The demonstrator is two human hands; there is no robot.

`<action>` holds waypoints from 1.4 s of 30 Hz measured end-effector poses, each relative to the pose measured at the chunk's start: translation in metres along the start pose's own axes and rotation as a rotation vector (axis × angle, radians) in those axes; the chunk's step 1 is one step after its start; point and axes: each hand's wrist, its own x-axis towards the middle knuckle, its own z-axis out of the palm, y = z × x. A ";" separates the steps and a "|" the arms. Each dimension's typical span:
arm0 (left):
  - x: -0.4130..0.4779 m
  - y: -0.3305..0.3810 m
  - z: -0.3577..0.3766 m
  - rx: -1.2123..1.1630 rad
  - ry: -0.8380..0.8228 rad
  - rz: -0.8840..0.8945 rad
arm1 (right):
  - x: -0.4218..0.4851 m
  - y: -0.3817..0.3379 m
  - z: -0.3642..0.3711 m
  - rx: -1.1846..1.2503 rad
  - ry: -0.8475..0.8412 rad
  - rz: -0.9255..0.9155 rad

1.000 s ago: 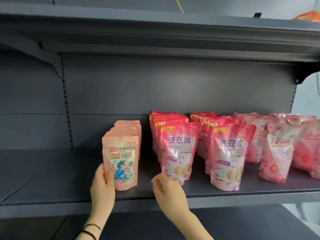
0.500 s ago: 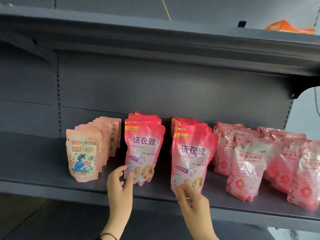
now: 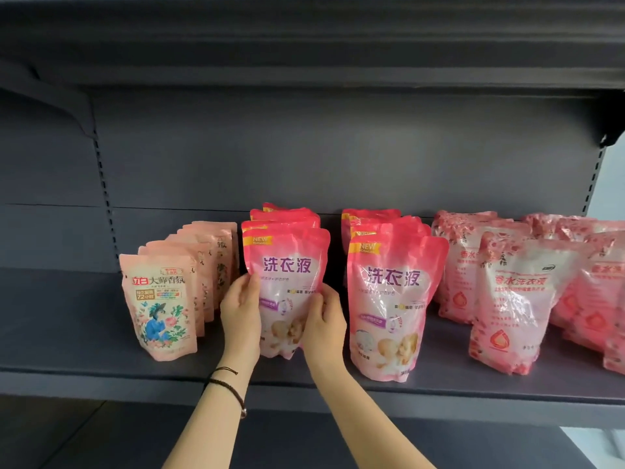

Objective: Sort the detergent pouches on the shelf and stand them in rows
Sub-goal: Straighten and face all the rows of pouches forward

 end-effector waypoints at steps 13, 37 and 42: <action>0.027 -0.003 -0.011 -0.300 -0.064 -0.148 | 0.029 0.018 0.024 0.045 0.124 0.025; -0.031 0.003 -0.027 0.906 -0.009 0.745 | 0.011 -0.014 -0.012 -0.958 -0.361 -0.238; -0.057 0.008 -0.015 0.981 -0.145 0.744 | -0.002 -0.018 -0.032 -1.070 -0.476 -0.338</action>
